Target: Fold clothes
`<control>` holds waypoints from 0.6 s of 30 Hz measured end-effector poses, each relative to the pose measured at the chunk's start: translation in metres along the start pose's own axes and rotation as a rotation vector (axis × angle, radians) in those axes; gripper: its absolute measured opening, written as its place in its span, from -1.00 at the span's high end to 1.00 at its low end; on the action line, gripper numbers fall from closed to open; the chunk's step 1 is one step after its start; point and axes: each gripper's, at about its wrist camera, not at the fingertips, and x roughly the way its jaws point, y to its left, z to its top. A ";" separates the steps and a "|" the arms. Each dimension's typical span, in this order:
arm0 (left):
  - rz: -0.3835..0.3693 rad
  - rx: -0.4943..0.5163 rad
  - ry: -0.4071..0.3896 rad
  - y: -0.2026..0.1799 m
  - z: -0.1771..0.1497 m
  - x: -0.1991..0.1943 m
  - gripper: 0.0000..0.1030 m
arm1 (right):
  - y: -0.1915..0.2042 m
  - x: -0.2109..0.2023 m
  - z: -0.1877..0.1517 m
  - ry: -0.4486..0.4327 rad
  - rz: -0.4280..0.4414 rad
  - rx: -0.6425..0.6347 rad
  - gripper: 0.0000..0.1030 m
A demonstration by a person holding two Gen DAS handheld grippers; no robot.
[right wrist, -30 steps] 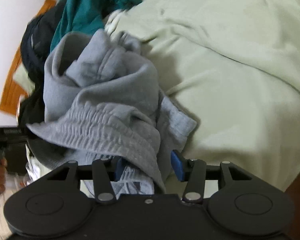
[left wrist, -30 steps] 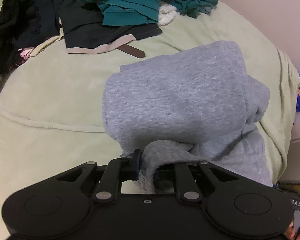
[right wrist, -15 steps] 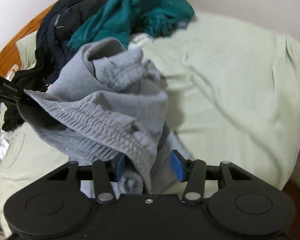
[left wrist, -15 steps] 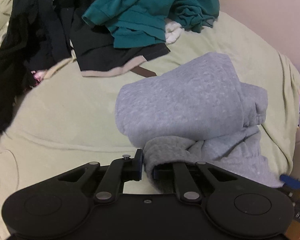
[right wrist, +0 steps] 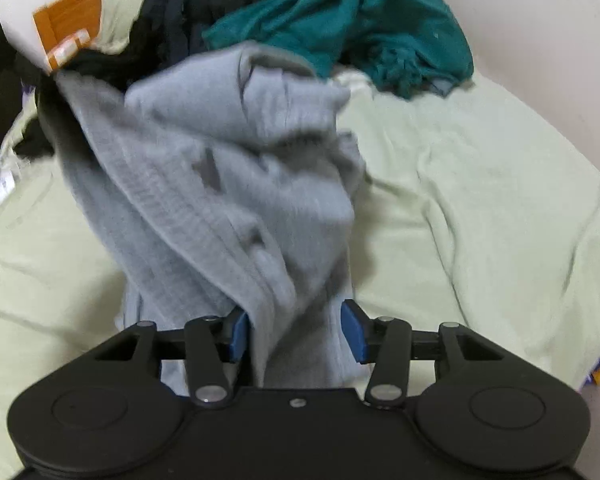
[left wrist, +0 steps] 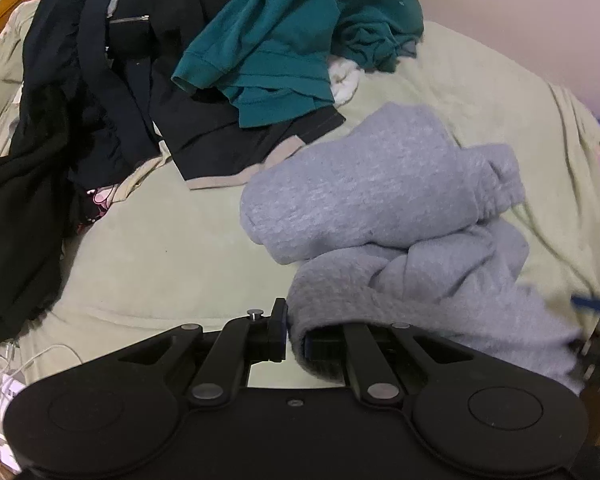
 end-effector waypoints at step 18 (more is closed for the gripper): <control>-0.016 -0.063 -0.008 0.009 -0.015 0.003 0.83 | 0.013 0.029 -0.019 0.140 0.075 0.159 0.87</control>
